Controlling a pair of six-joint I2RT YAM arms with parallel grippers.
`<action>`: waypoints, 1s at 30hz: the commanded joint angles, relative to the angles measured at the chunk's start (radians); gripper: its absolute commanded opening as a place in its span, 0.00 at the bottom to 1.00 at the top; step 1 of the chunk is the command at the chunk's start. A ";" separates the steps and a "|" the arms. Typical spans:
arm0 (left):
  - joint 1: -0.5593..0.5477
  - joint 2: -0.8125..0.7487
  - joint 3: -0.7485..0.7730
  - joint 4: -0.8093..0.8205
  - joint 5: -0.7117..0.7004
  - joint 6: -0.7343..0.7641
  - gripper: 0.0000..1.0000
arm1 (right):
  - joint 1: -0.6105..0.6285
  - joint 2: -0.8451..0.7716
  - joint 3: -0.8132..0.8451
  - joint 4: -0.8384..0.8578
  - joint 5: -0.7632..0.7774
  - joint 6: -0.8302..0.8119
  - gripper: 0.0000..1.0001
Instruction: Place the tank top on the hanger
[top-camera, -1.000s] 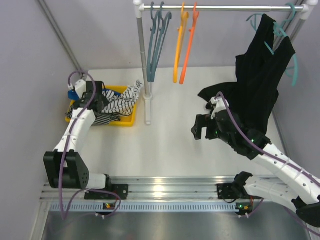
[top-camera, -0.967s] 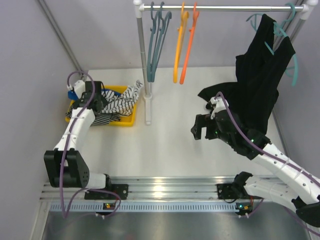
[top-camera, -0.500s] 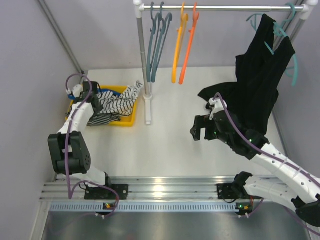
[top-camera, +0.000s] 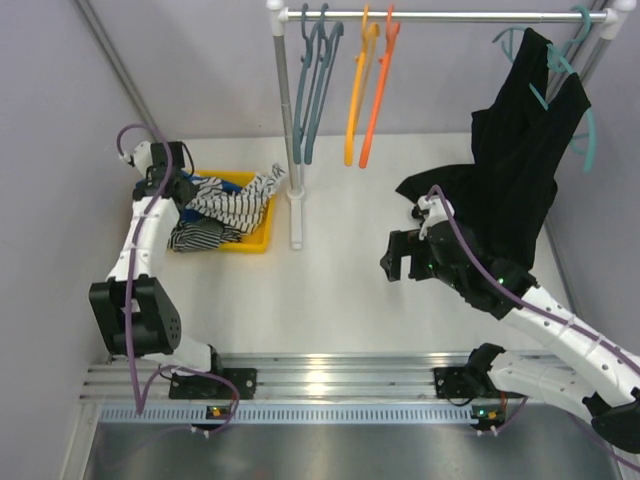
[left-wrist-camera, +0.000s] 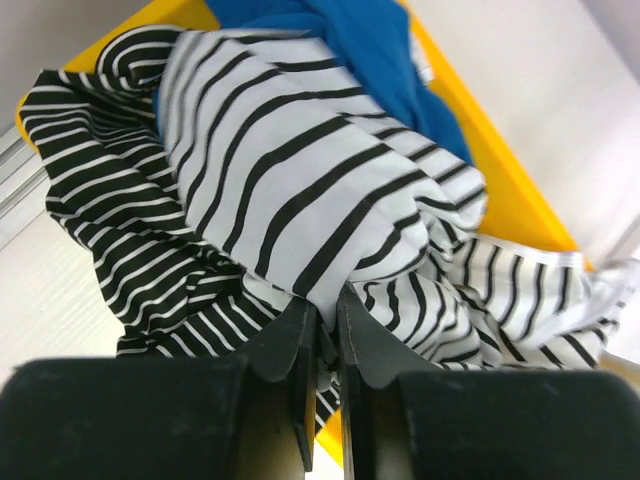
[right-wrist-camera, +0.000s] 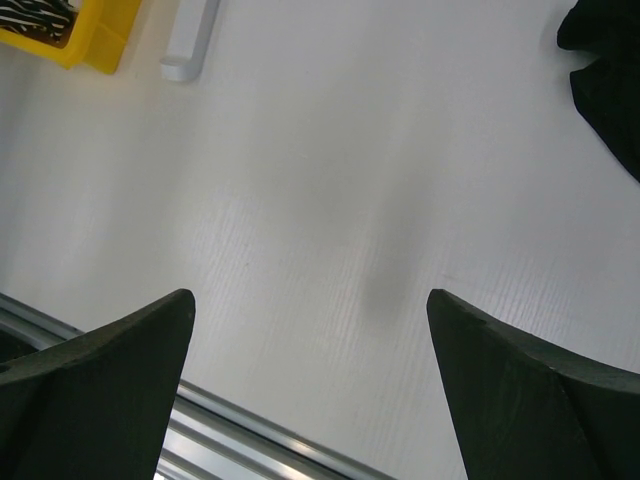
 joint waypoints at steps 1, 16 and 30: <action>0.008 -0.068 0.060 0.046 0.046 0.037 0.00 | 0.012 0.012 0.009 0.051 0.011 -0.003 1.00; 0.006 -0.173 0.205 0.132 0.219 0.083 0.00 | 0.013 0.039 0.021 0.054 0.021 -0.012 1.00; 0.006 -0.252 0.375 0.224 0.393 0.106 0.00 | 0.012 0.067 0.035 0.051 0.037 -0.014 1.00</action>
